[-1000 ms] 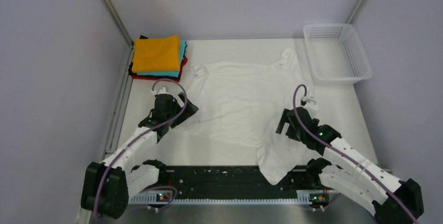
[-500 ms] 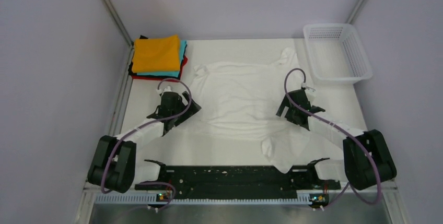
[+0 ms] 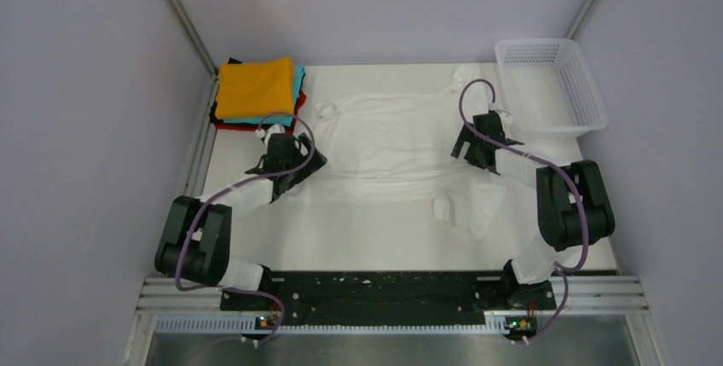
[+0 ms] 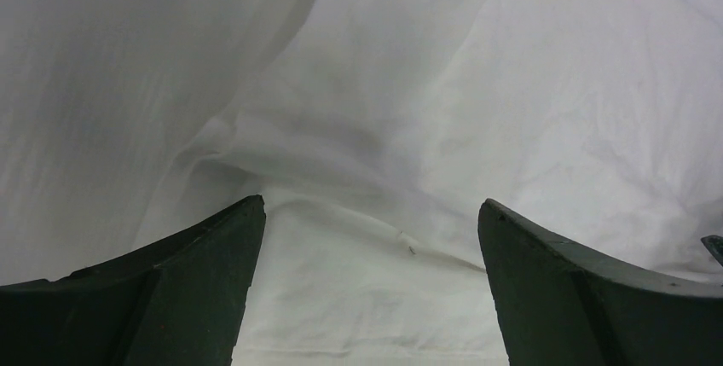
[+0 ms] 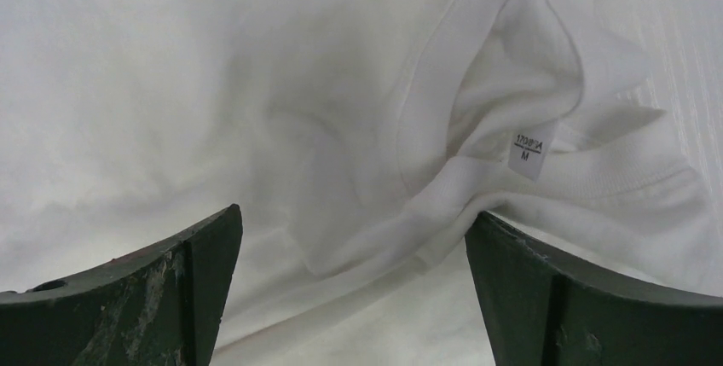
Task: Fold and stack the t-shirts
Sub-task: Flatten out the tshirt
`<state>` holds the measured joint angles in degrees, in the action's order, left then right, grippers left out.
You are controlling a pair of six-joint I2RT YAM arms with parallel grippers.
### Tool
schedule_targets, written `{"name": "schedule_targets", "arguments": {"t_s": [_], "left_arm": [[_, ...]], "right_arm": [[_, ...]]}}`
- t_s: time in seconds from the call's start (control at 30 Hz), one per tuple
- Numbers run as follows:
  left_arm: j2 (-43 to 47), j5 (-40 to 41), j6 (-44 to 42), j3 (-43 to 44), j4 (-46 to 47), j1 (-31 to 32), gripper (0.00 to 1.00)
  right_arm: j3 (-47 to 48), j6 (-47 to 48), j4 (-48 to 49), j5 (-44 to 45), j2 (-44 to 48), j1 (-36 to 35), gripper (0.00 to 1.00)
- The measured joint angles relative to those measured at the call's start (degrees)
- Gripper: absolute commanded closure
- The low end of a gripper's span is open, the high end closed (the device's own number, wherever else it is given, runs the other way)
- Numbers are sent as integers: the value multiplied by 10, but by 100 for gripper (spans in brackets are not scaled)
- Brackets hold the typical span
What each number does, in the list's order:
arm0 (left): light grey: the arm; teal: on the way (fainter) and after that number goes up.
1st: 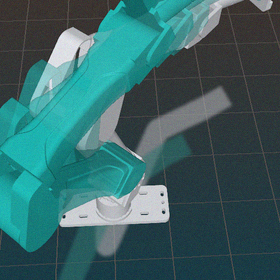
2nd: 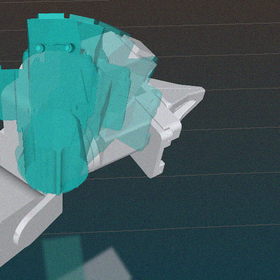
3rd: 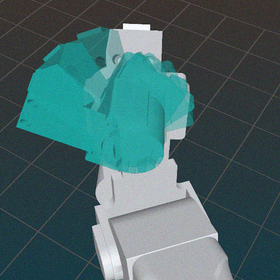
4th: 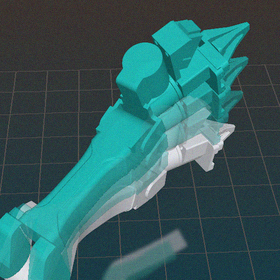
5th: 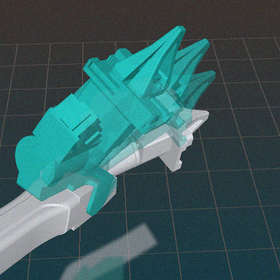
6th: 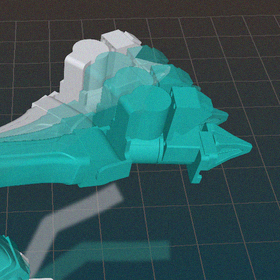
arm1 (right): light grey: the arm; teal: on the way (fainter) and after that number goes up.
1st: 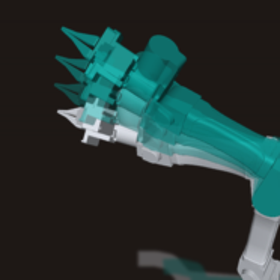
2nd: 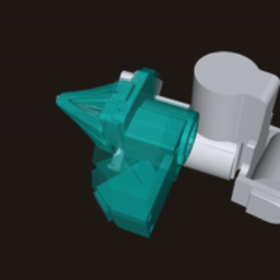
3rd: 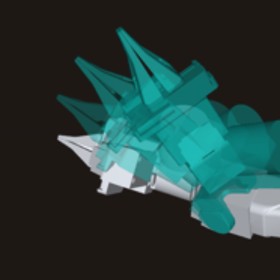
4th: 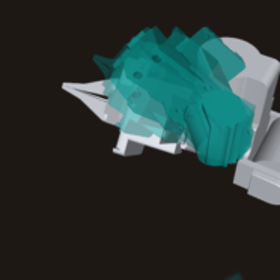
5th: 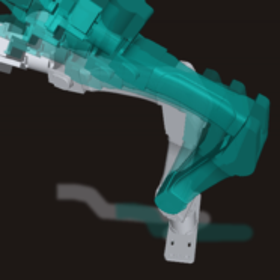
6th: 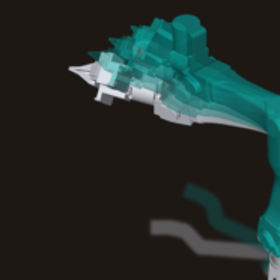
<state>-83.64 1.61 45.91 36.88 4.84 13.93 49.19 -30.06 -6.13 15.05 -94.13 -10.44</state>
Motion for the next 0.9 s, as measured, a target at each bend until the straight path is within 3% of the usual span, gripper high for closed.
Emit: {"name": "schedule_targets", "arguments": {"t_s": [0.17,0.47,0.63,0.9], "left_arm": [[97,33,-9,0,-68,0,1],[354,120,9,-81,-189,-2,1],[371,157,27,-119,-251,-3,2],[289,134,42,-156,-210,-4,13]], "right_arm": [[-26,5,-42,-27,68,1,1],[-150,-23,-150,-62,387,1,1],[-196,-37,-177,-114,459,1,1],[-207,-42,-190,-141,460,1,1]]}}
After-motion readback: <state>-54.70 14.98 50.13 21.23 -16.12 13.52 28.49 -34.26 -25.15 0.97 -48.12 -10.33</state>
